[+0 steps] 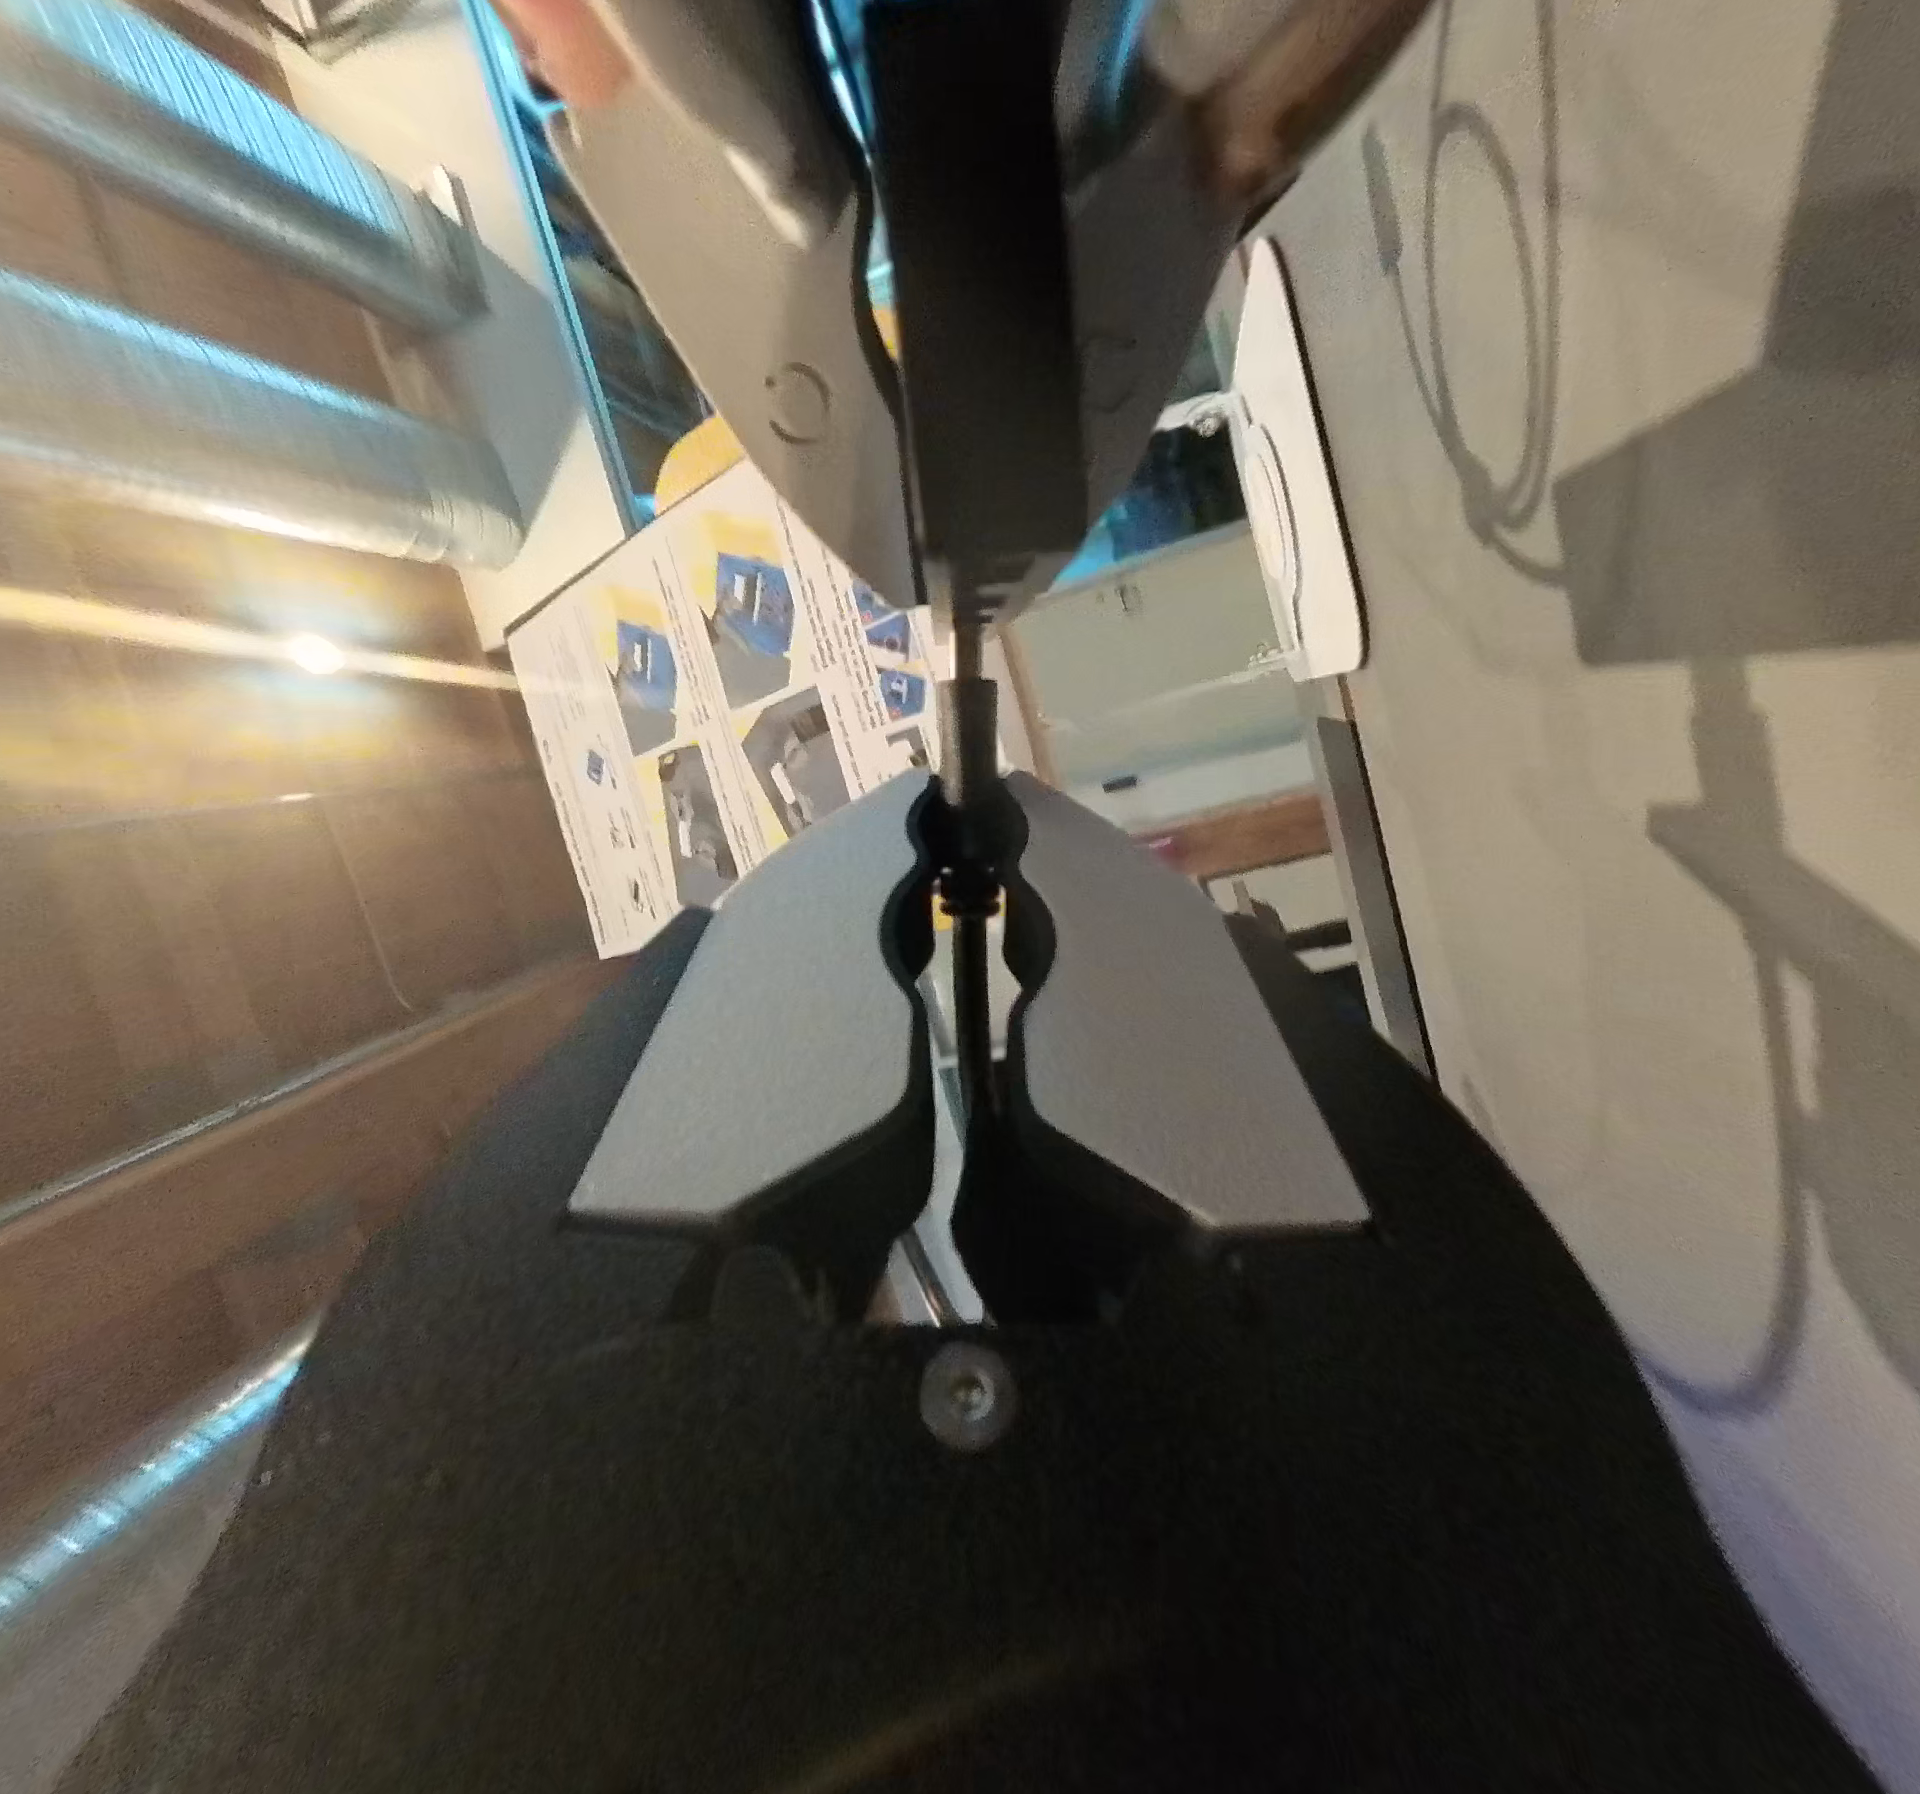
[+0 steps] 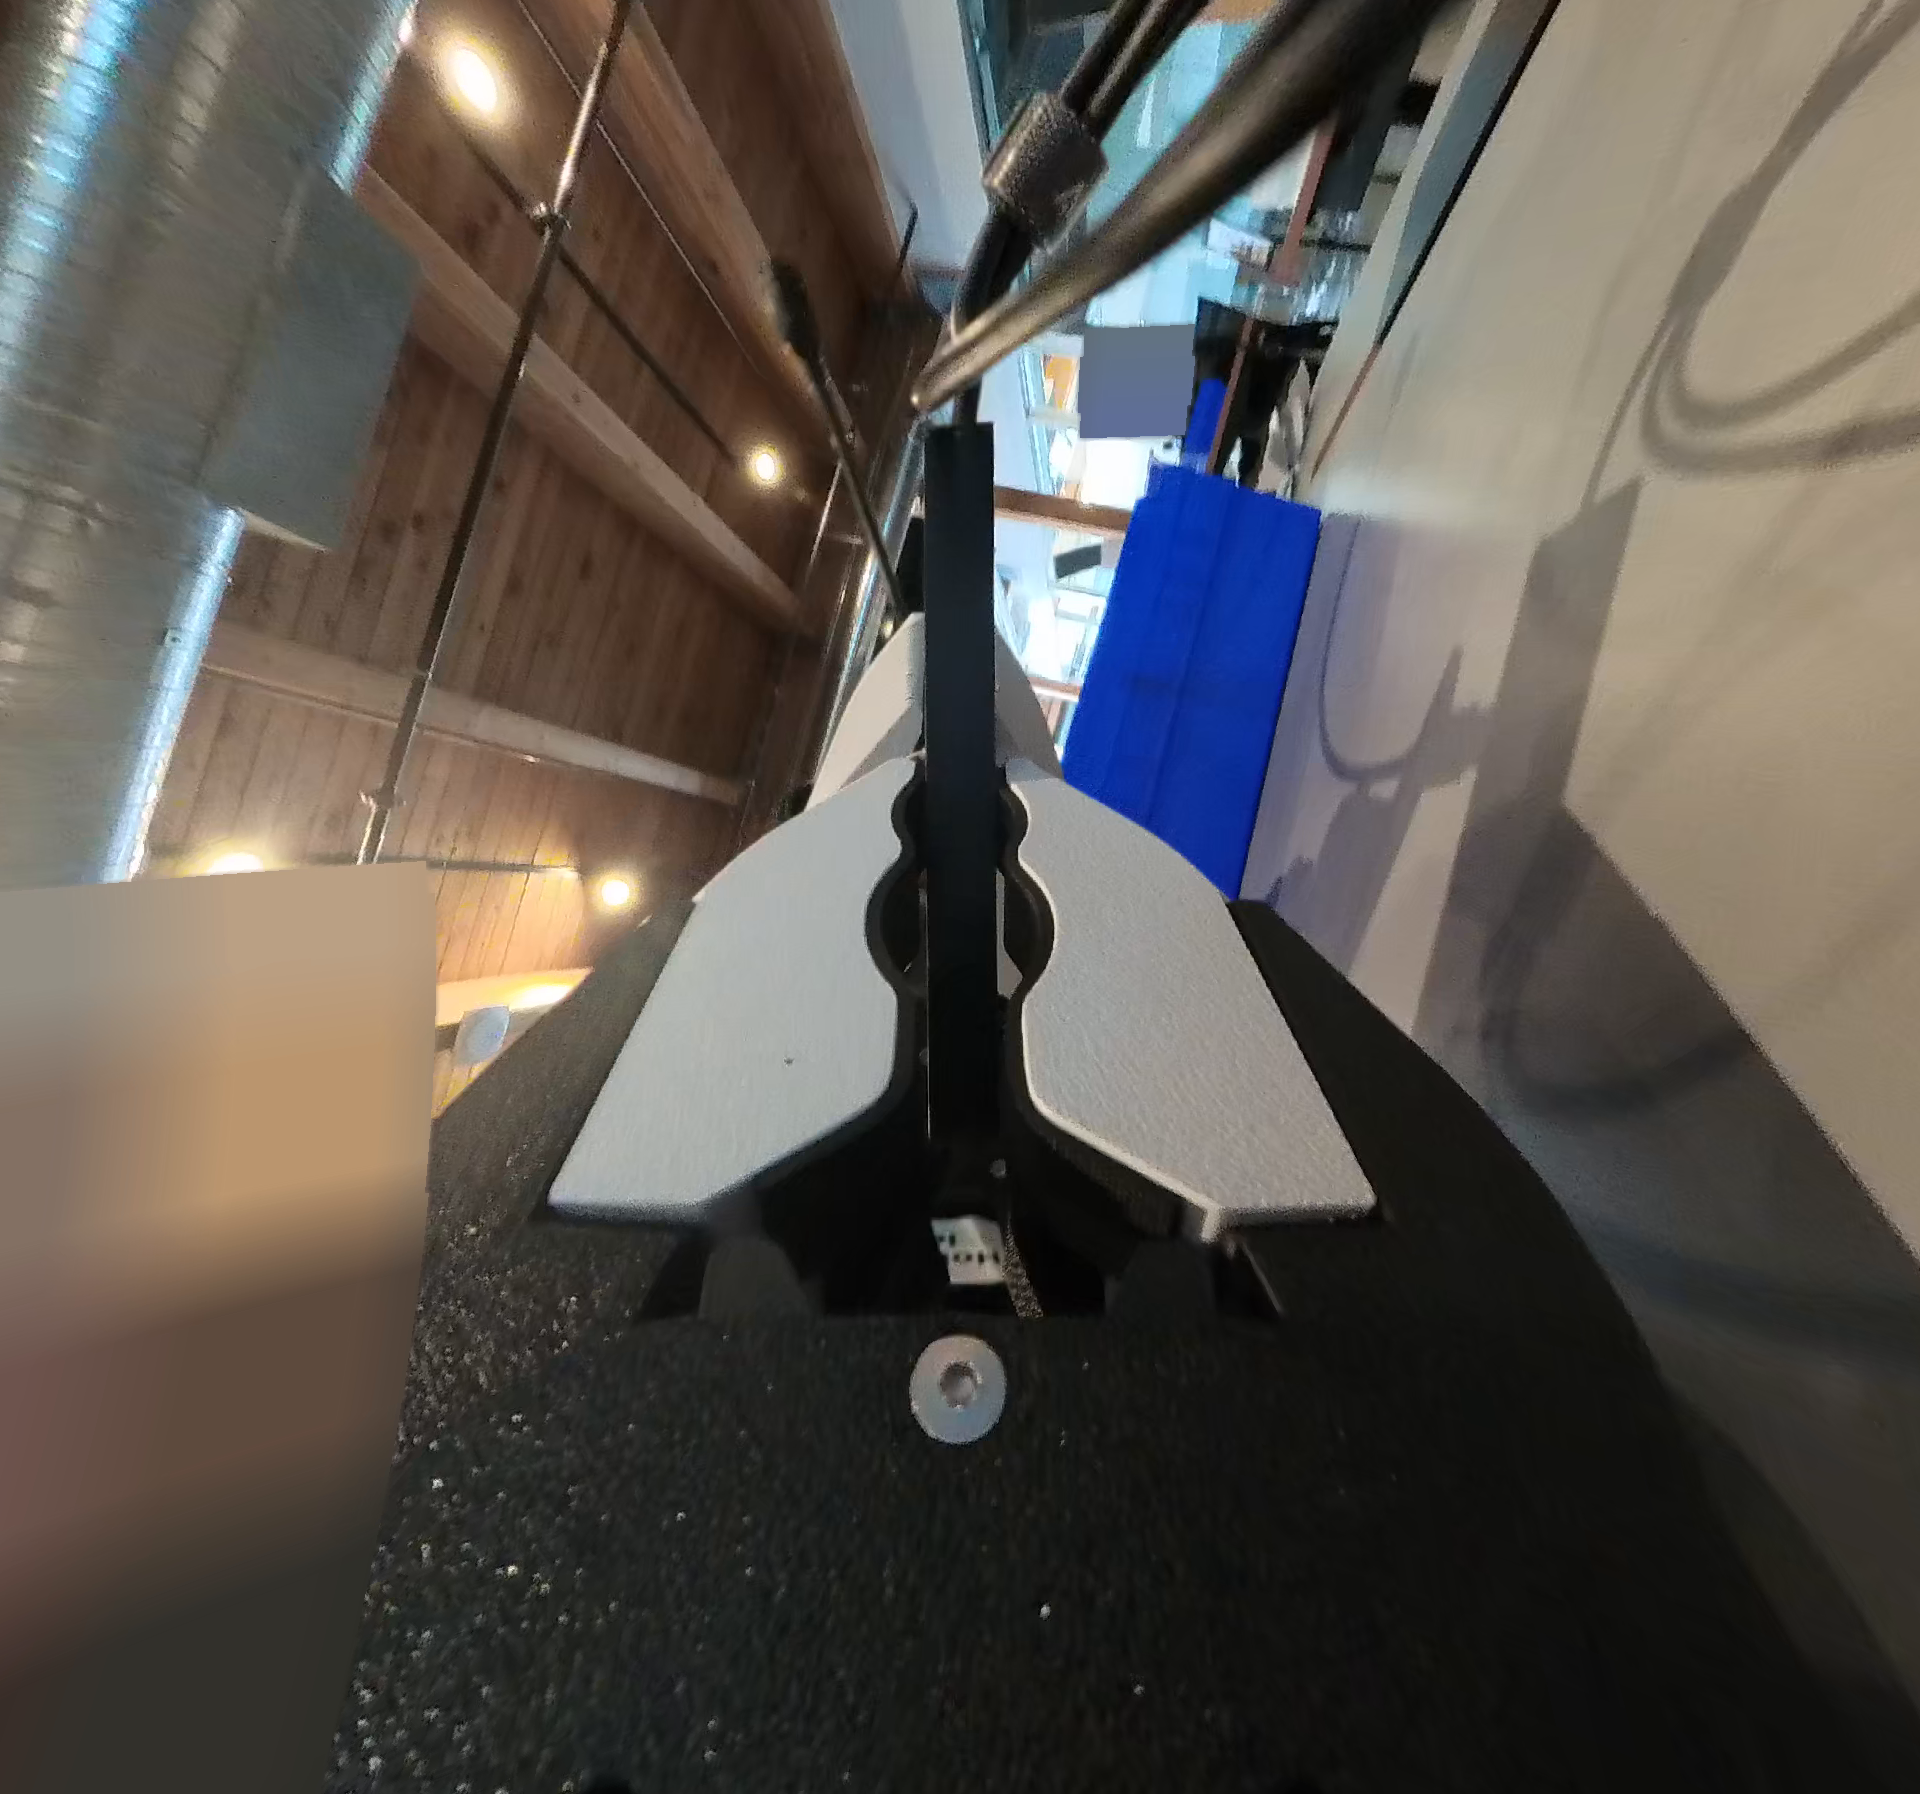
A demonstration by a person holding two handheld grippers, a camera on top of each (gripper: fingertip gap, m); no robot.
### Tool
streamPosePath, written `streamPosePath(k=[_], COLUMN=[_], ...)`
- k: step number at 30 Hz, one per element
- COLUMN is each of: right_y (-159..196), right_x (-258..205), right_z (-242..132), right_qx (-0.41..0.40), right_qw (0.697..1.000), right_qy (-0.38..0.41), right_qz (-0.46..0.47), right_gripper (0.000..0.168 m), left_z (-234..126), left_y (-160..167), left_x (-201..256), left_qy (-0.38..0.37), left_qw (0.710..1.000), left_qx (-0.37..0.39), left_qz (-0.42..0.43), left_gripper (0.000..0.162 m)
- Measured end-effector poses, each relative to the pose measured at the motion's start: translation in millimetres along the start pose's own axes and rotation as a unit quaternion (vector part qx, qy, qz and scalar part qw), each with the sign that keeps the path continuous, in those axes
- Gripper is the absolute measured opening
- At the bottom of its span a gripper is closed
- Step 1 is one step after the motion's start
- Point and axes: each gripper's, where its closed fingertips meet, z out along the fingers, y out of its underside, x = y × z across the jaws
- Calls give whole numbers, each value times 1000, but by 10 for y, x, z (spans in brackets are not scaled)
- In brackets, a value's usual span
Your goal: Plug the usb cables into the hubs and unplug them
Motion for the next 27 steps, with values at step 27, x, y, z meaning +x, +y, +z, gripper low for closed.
streamPosePath(k=[27], right_y=[162], right_x=[-167], right_z=[78], right_qx=[-102], right_qw=[992], right_qy=[-45], right_qz=[-56], right_gripper=[16], left_z=[-187], left_y=[-18], left_x=[-50], left_qy=[-43], left_qw=[990], left_qx=[65], left_qz=[-118], left_gripper=[8])
